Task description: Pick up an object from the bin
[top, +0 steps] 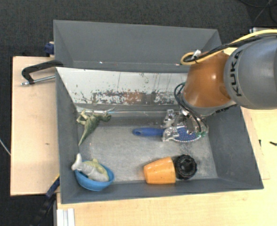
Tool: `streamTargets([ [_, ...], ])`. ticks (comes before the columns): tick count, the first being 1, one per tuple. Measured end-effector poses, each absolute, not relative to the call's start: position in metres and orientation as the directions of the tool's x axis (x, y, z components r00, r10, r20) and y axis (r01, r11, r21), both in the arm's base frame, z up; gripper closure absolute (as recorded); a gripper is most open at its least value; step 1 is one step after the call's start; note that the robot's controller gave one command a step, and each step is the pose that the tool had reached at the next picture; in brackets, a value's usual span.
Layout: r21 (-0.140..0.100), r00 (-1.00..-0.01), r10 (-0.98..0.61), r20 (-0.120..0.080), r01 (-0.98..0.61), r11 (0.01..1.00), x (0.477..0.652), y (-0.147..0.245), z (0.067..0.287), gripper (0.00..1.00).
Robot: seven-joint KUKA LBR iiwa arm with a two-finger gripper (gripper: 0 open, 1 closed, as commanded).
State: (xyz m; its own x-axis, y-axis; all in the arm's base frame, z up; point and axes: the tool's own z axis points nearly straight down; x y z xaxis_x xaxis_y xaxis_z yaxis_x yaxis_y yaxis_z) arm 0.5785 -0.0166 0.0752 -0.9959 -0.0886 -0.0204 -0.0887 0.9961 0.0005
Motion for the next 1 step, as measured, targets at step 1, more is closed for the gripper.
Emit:
streamTargets([
  [1,-0.001,-0.996,-0.093,-0.014,-0.093,0.996,0.5703,-0.0209,0.2347,1.00],
])
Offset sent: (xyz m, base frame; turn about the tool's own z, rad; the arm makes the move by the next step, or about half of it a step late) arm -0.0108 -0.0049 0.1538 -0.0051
